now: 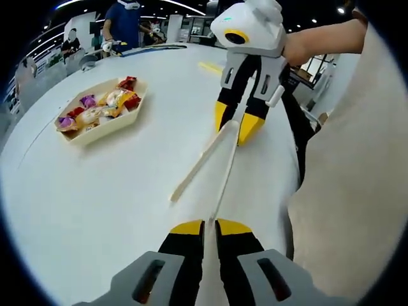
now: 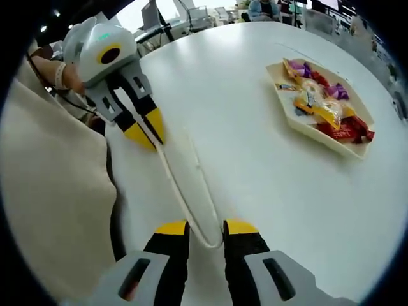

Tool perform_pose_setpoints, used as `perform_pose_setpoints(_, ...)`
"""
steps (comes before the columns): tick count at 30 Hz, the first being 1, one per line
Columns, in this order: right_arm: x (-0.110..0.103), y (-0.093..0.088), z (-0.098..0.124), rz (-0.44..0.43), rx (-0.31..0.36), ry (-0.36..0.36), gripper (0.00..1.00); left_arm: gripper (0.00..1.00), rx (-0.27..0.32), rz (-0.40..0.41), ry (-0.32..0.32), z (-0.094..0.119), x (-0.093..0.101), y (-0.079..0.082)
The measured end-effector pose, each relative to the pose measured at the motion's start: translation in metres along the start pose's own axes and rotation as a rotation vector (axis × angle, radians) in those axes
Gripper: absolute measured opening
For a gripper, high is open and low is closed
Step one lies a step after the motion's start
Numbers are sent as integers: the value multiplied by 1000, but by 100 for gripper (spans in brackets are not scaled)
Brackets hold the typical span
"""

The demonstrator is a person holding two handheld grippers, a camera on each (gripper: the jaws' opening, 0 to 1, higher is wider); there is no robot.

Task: Place the target food into the container with the food tongs after gripping and lifting it, then release it inside without dropping or visibly crushing the food.

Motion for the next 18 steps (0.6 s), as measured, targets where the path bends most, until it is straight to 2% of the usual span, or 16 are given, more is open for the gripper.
perform_pose_setpoints(14, 3, -1, 2, -15, 9, -14, 22, 12, 52, 25, 47, 17, -7, 7)
perform_pose_setpoints(18, 7, 0, 7, -44, 35, -38, 23, 21, 80, 50, 74, 21, -11, 10)
Point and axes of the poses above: the point that each gripper's makers call its tool centre point, and the gripper's own axes: z roughly backward along the fingers, x roughly to its right, y roughly out of its top, the point moved 3 cm from there along z, roughly backward along the fingers, and after that the axes turned 4 degrees about x, right-handed, at the moved point
